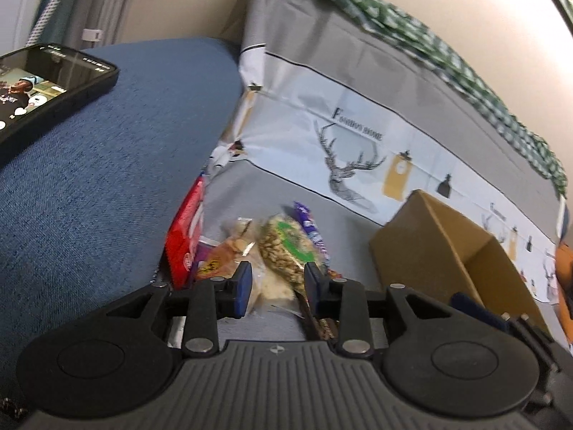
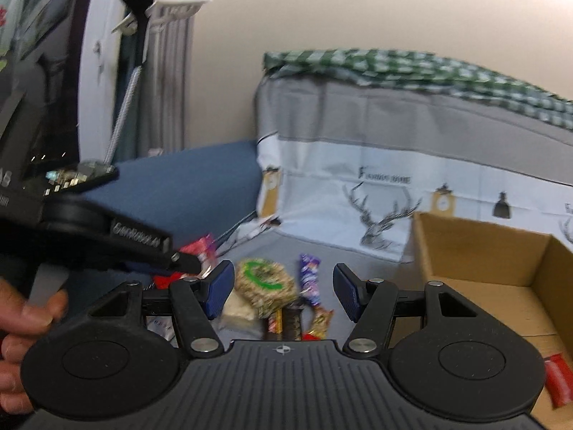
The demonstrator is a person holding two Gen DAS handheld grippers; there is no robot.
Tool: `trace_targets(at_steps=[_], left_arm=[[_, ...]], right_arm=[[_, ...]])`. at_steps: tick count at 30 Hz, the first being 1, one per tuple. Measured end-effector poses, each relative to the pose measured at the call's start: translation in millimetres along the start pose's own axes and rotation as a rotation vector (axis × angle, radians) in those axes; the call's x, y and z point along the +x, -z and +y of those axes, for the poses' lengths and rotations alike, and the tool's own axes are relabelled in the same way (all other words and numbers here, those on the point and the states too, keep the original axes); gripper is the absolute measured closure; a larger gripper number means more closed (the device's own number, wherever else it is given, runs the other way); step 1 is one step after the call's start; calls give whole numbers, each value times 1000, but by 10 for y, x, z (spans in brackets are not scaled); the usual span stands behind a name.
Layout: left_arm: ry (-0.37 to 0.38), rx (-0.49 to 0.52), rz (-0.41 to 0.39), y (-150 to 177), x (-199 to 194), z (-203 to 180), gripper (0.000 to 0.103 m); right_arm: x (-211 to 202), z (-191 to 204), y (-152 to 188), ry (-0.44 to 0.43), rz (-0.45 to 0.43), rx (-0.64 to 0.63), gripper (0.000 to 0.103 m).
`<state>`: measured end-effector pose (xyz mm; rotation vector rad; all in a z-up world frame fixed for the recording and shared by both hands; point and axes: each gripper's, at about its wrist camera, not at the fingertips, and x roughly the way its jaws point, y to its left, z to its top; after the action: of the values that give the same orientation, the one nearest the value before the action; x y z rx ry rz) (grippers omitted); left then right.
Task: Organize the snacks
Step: 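Move both open tools back to the snack pile, then grasp the dark chocolate bar with the right tool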
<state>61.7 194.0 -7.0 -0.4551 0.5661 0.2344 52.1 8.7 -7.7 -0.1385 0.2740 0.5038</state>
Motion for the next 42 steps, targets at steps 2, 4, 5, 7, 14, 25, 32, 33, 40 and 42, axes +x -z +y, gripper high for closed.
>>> trace_targets(at_steps=[2, 4, 5, 7, 14, 25, 32, 33, 40, 42], left_arm=[[-29, -5, -1, -11, 32, 9, 65], [-57, -8, 5, -23, 80, 16, 54], [-59, -7, 12, -25, 107, 14, 54], [-65, 9, 29, -25, 157, -5, 49], [-126, 50, 56, -19, 315, -84, 42], [-151, 67, 119, -13, 552, -84, 33], [-155, 63, 138, -30, 586, -66, 35], [-161, 62, 139, -31, 587, -62, 37], [-207, 56, 160, -34, 615, -40, 67], [-200, 54, 166, -28, 593, -19, 74]], right_arm=[[114, 20, 19, -38, 49, -1, 40], [227, 25, 54, -46, 90, -8, 39], [302, 8, 78, -47, 113, 3, 39], [464, -39, 118, -50, 179, 38, 38], [1004, -154, 296, -29, 322, 77, 32], [1227, -182, 500, -49, 413, 75, 61], [1025, -200, 468, -71, 417, 70, 62], [968, -205, 455, -77, 428, 82, 62], [478, -134, 316, -124, 533, 169, 62], [318, -91, 293, -114, 535, 143, 62]])
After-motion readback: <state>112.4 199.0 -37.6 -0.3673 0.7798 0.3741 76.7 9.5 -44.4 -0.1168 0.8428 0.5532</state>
